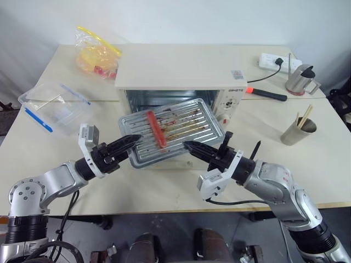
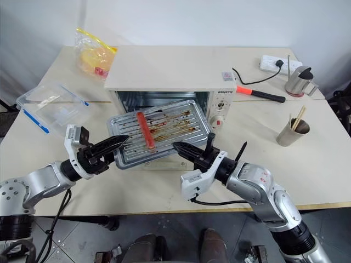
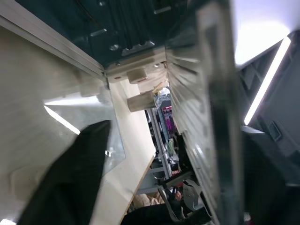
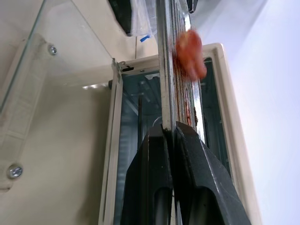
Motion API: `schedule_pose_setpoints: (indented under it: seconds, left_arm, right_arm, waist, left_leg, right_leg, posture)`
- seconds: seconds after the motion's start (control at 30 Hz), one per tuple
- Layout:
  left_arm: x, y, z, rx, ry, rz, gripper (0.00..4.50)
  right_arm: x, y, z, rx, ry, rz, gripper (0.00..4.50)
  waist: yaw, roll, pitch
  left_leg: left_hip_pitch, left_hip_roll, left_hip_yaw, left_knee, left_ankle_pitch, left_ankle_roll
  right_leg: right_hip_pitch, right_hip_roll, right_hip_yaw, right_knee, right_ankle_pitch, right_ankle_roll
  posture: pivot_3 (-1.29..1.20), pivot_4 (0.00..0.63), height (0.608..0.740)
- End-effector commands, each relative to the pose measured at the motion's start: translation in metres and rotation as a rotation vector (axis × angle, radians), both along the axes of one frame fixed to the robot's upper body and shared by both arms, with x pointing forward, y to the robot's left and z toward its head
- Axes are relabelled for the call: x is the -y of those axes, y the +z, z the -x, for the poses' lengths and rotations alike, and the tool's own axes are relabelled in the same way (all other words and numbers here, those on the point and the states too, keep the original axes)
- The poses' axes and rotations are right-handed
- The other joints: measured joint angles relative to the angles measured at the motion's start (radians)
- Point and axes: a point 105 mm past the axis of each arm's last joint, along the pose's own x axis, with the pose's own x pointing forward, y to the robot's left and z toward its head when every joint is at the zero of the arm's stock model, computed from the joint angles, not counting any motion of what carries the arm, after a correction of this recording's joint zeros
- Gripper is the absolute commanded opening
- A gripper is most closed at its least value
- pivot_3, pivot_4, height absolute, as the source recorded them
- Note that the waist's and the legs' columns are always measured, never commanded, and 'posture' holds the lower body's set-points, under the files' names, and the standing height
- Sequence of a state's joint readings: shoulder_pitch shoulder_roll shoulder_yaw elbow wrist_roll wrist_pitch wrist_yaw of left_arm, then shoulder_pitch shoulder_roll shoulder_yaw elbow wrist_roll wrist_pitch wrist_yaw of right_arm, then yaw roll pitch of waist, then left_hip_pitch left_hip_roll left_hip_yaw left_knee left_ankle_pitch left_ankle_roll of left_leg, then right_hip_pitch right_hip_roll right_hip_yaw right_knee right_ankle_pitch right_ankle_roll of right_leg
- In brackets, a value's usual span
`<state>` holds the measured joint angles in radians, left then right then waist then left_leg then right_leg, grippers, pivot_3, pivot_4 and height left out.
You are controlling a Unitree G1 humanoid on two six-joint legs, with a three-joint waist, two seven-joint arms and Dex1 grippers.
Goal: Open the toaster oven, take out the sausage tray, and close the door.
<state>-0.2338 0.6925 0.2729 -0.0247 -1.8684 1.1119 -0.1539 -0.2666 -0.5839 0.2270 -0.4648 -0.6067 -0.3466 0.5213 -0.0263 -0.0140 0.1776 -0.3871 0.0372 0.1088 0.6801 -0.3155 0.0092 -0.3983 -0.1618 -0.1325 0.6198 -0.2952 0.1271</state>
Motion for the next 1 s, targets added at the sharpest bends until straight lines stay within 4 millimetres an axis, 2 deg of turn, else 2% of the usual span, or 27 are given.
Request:
schedule_pose_setpoints:
  seconds: [0.03,0.3,0.67,0.8,1.0]
  left_arm:
    - [0.003,-0.005,0.0,-0.015,-0.009,-0.025,2.4]
    - [0.006,-0.009,0.002,-0.066,0.005,0.0,0.12]
    - [0.015,-0.023,0.011,-0.126,0.033,0.009,0.05]
    - [0.016,-0.032,0.014,-0.163,0.054,-0.001,0.05]
    - [0.015,-0.039,0.021,-0.189,0.077,-0.004,0.05]
  right_arm:
    - [-0.004,0.026,0.01,0.087,0.05,-0.072,0.0]
    - [-0.006,0.029,0.015,0.037,0.09,-0.101,0.0]
    - [-0.006,0.029,0.011,-0.064,0.095,-0.122,0.0]
    - [-0.01,0.025,0.013,-0.187,0.142,-0.148,0.0]
    - [-0.012,0.02,0.019,-0.278,0.215,-0.146,0.0]
  waist:
    - [0.0,0.0,0.0]
    - [0.0,0.0,0.0]
    - [0.001,0.0,0.0]
    - [0.001,0.0,0.0]
    - [0.001,0.0,0.0]
  left_leg:
    - [0.0,0.0,0.0,0.0,0.0,0.0]
    - [0.0,0.0,0.0,0.0,0.0,0.0]
    - [0.0,0.0,0.0,0.0,0.0,0.0]
    - [0.0,0.0,0.0,-0.001,0.0,0.0]
    - [0.0,0.0,0.0,-0.001,0.0,0.0]
  right_leg:
    - [0.0,0.0,0.0,0.0,0.0,0.0]
    - [0.0,0.0,0.0,0.0,0.0,0.0]
    - [0.0,0.0,0.0,-0.002,0.0,0.0]
    - [0.001,0.0,0.0,-0.002,0.0,0.0]
    - [0.001,0.0,0.0,-0.003,0.0,0.0]
  posture:
    - [0.0,0.15,0.74]
    - [0.0,0.15,0.74]
    - [0.0,0.15,0.74]
    - [0.0,0.15,0.74]
    - [0.0,0.15,0.74]
